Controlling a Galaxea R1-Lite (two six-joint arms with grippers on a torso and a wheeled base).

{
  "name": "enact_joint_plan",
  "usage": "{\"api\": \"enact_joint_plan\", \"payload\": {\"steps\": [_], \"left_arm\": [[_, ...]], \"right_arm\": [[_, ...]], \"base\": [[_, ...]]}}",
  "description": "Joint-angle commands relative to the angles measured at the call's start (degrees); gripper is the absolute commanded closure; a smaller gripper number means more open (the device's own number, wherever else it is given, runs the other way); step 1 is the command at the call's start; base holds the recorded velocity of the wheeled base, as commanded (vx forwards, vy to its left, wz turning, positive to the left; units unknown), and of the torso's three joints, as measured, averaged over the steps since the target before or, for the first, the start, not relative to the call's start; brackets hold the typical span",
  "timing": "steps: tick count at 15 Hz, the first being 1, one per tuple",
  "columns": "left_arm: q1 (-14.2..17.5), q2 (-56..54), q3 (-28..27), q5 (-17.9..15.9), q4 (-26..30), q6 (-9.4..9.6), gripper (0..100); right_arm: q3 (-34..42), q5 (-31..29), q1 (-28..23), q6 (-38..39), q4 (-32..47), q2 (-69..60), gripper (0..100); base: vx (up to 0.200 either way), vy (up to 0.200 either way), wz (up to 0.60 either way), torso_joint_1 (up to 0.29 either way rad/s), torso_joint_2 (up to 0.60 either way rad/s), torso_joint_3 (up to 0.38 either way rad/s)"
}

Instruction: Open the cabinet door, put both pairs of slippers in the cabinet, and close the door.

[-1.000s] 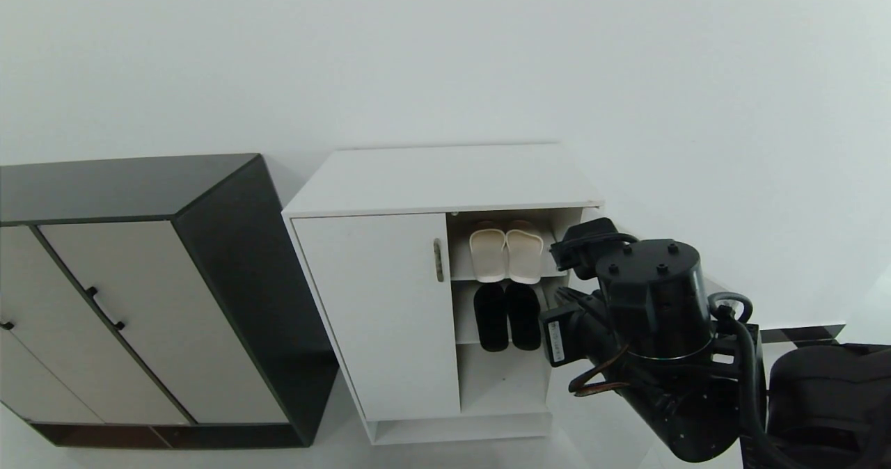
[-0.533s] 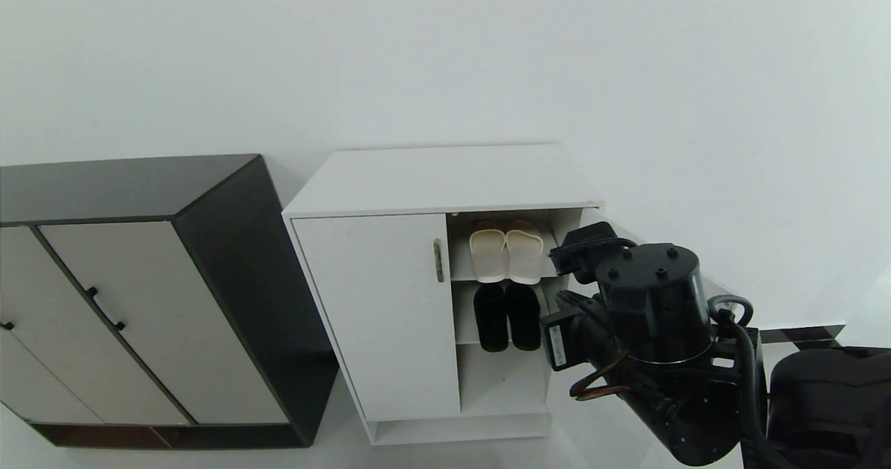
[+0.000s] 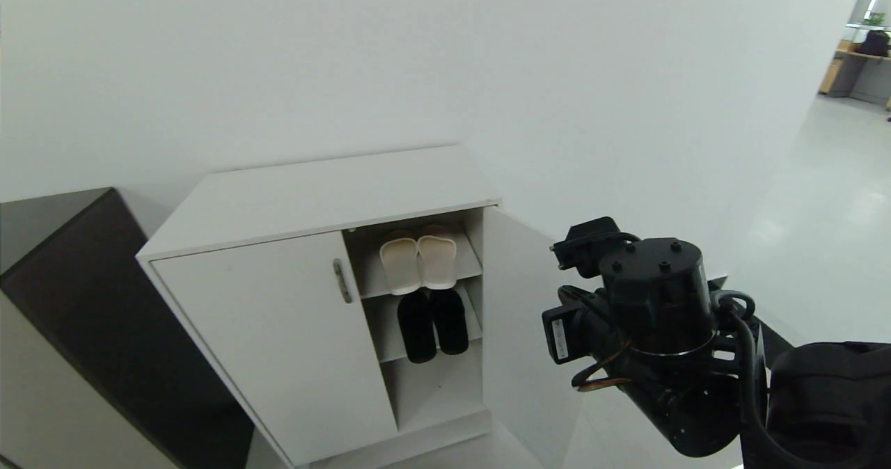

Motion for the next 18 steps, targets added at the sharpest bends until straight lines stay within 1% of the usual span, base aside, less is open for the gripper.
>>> {"api": "enact_joint_plan", "payload": {"steps": [1, 2, 3, 5, 6, 8, 10, 12, 13, 15, 17, 18], "left_arm": [[-0.01, -0.01, 0.00, -0.01, -0.01, -0.08, 100], [-0.01, -0.01, 0.00, -0.01, -0.01, -0.08, 100], [-0.01, -0.01, 0.00, -0.01, -0.01, 0.01, 100], [-0.01, -0.01, 0.00, -0.01, -0.01, 0.01, 100], [-0.01, -0.01, 0.00, -0.01, -0.01, 0.01, 100], [-0.01, -0.01, 0.00, -0.01, -0.01, 0.01, 100], [-0.01, -0.01, 0.00, -0.10, -0.01, 0.01, 100], [-0.01, -0.01, 0.00, -0.10, -0.01, 0.01, 100], [-0.01, -0.01, 0.00, -0.10, -0.01, 0.27, 100], [-0.01, -0.01, 0.00, -0.10, -0.01, 0.18, 100], [-0.01, -0.01, 0.00, -0.10, -0.10, 0.18, 100], [-0.01, -0.01, 0.00, -0.10, -0.01, 0.18, 100]], "right_arm": [[-0.27, 0.08, -2.90, -0.91, -1.68, -0.09, 100], [-0.98, 0.08, -4.75, -1.96, -3.88, 0.00, 100], [-1.50, 0.44, -5.62, -1.96, -3.79, -0.18, 100], [-1.94, 5.53, -7.65, -1.70, -3.70, -1.14, 100], [-2.91, 6.50, -8.96, -1.52, -3.70, -1.06, 100], [-6.07, 6.76, -11.25, -0.64, -3.62, 0.61, 100], [-8.54, 9.84, -12.04, 0.41, -3.62, 2.11, 100], [-9.15, 10.19, -12.39, 0.59, -3.62, 2.90, 100], [-10.91, 10.54, -14.24, 0.59, -3.70, 4.92, 100], [-13.55, 10.89, -16.87, 0.59, -3.62, 8.00, 100], [-15.74, 11.07, -17.84, 0.59, -3.44, 10.28, 100], [-18.20, 11.51, -18.81, 0.59, -0.89, 11.16, 100]], "base": [[0.000, 0.000, 0.00, 0.000, 0.00, 0.000], [0.000, 0.000, 0.00, 0.000, 0.00, 0.000], [0.000, 0.000, 0.00, 0.000, 0.00, 0.000], [0.000, 0.000, 0.00, 0.000, 0.00, 0.000], [0.000, 0.000, 0.00, 0.000, 0.00, 0.000], [-0.200, 0.000, 0.00, 0.002, 0.00, 0.000], [-0.200, 0.000, 0.00, 0.002, 0.00, -0.005], [-0.200, 0.000, 0.00, -0.002, 0.00, 0.002], [0.000, 0.000, 0.00, 0.000, 0.00, 0.000], [0.000, 0.000, 0.00, 0.000, 0.00, 0.000], [0.000, 0.000, 0.00, 0.000, 0.00, 0.000], [0.000, 0.000, 0.00, 0.000, 0.00, 0.000]]}}
